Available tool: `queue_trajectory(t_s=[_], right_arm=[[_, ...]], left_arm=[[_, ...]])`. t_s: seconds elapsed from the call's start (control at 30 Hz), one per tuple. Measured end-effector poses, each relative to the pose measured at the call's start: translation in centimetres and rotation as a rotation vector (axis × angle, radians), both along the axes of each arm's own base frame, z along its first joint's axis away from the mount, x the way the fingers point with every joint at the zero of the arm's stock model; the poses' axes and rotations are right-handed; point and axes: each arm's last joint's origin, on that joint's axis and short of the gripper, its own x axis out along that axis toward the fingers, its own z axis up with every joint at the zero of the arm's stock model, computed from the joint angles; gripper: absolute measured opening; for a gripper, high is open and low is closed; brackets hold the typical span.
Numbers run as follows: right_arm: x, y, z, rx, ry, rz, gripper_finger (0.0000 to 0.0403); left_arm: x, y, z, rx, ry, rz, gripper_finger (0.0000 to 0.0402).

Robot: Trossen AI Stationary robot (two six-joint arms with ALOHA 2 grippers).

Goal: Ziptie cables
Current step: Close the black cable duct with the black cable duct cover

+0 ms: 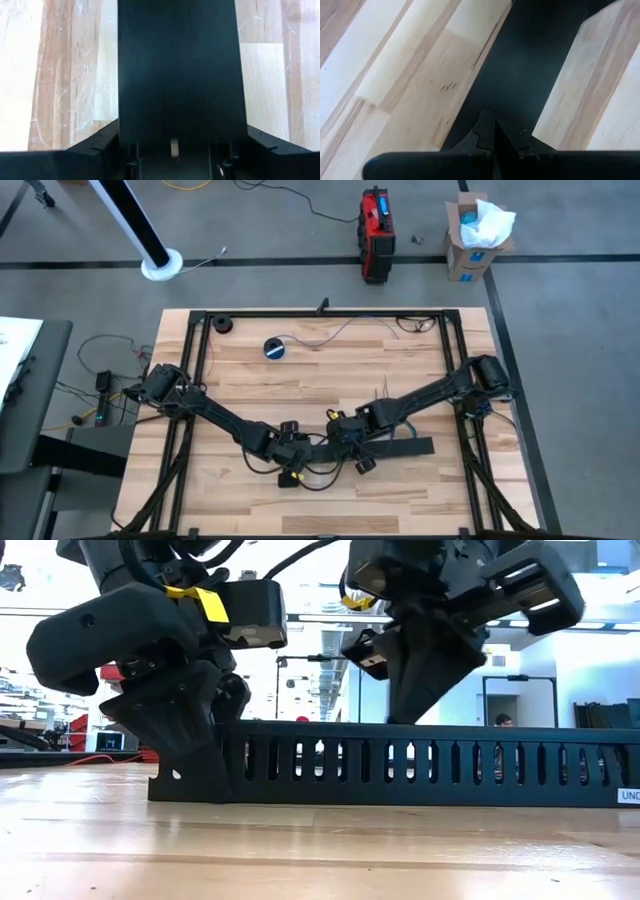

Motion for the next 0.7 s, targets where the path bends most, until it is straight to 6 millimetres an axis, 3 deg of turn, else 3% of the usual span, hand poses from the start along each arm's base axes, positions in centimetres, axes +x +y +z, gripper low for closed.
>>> queue_trajectory(t_s=[0.37,0.57,0.7], right_arm=[[2.3,-1.1,1.1,0.039,-0.200,-0.037,0.0000],[2.4,-1.3,2.6,-0.033,-0.109,-0.077,0.0000],[1.7,-1.0,2.6,-0.069,-0.035,-0.059,0.0000]], left_arm=[[0.9,1.1,0.1,0.027,-0.051,-0.002,0.0243],[1.2,2.2,0.0,0.036,-0.054,0.033,0.0243],[1.0,2.6,-0.4,0.012,-0.042,0.049,0.0243]])
